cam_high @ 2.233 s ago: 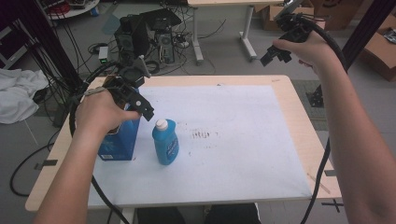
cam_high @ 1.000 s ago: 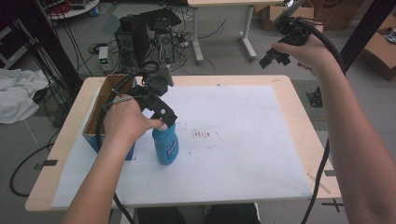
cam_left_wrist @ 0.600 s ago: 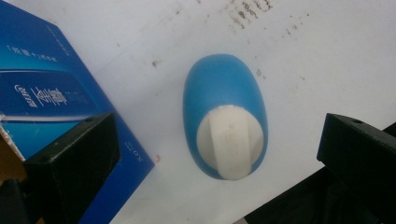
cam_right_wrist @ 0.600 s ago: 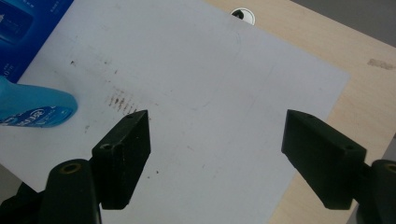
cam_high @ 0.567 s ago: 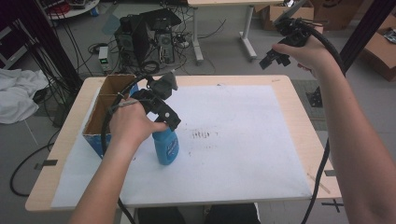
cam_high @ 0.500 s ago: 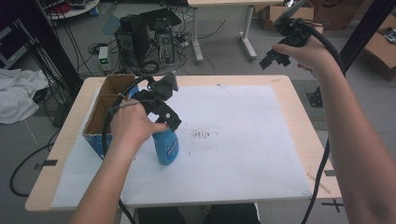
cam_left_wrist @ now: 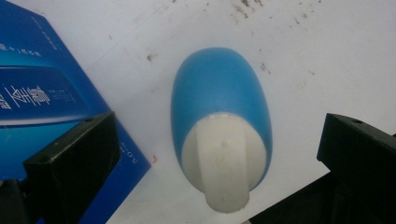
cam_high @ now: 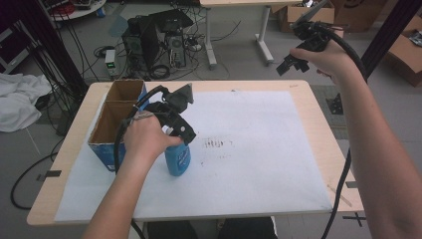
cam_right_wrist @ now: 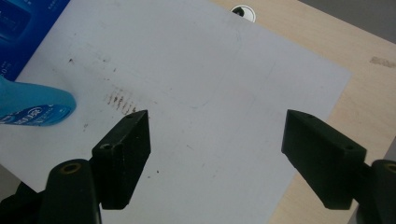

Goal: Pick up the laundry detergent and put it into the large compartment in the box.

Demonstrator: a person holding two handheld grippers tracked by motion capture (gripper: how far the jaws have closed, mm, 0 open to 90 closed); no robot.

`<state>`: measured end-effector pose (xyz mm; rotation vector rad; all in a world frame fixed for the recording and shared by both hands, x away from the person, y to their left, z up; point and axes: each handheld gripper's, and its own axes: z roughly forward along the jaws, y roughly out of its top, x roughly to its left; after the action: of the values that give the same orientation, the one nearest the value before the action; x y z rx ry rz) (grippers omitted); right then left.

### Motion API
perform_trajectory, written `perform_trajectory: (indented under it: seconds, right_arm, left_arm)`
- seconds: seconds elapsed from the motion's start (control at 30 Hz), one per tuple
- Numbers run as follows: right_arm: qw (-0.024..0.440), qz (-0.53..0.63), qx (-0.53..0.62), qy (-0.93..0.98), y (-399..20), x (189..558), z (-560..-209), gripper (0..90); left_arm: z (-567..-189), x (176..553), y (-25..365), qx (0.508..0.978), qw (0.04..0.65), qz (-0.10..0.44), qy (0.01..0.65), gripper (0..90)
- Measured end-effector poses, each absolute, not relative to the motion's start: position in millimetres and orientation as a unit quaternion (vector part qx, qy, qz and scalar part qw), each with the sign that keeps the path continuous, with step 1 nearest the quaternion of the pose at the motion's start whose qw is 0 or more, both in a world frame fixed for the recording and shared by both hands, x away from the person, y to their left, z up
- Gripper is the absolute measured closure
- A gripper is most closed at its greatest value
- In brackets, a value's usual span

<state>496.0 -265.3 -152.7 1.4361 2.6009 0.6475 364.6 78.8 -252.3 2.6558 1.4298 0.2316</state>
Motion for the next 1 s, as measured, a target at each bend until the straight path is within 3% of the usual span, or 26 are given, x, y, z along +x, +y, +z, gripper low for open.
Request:
perform_trajectory:
  seconds: [1.0]
  right_arm:
    - [0.047, 0.216, 0.470, 0.855, -267.1, 497.2, -158.6, 24.6]
  left_arm:
    - [-281.2, 368.0, 69.7, 0.880, 0.026, 0.060, 0.471, 0.1]
